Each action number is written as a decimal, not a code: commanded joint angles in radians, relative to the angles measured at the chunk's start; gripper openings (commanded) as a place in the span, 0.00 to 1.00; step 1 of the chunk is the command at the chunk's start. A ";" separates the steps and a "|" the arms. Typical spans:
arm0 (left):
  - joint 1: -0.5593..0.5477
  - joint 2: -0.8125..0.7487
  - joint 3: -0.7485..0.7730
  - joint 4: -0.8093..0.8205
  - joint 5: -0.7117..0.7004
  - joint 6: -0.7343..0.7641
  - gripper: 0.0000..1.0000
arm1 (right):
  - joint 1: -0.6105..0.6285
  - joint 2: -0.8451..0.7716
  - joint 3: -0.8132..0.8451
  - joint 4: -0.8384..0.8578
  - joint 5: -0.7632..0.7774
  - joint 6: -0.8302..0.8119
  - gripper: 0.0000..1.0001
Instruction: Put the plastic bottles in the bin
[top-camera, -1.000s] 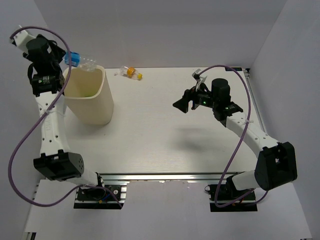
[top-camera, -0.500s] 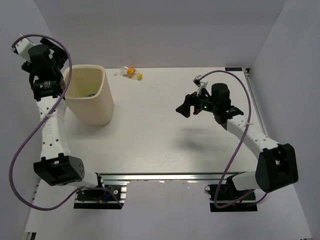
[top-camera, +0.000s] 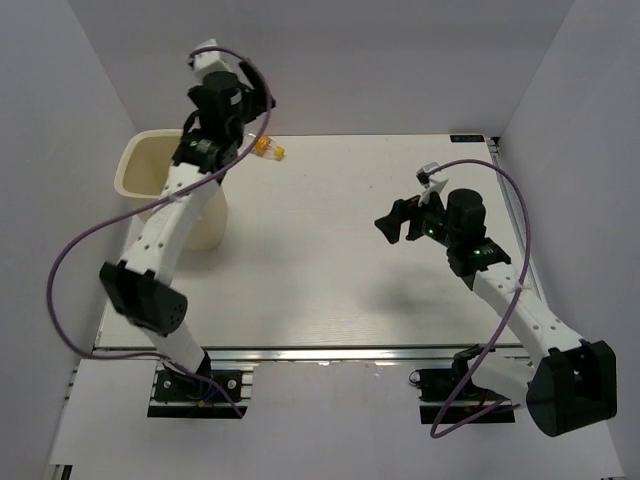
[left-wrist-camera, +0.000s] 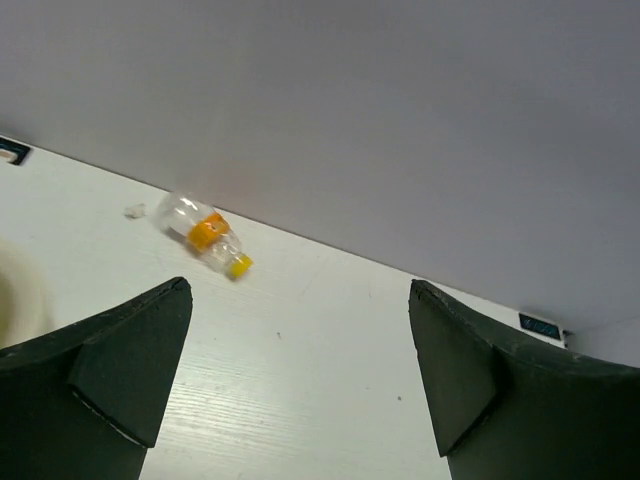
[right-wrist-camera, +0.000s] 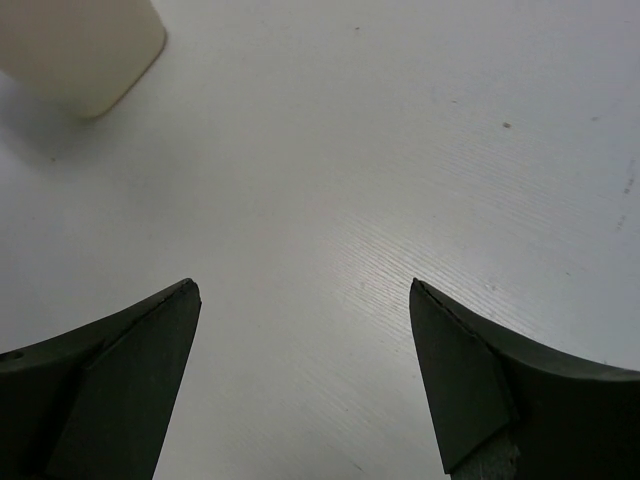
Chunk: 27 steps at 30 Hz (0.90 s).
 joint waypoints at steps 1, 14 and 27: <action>-0.055 0.158 0.097 -0.043 -0.062 0.015 0.98 | -0.028 -0.064 -0.040 0.071 0.091 0.023 0.89; -0.077 0.664 0.353 -0.002 -0.248 -0.076 0.98 | -0.105 -0.013 -0.066 0.063 0.085 0.043 0.89; -0.012 0.876 0.439 0.104 -0.323 -0.228 0.98 | -0.153 0.076 -0.052 0.075 0.016 0.028 0.89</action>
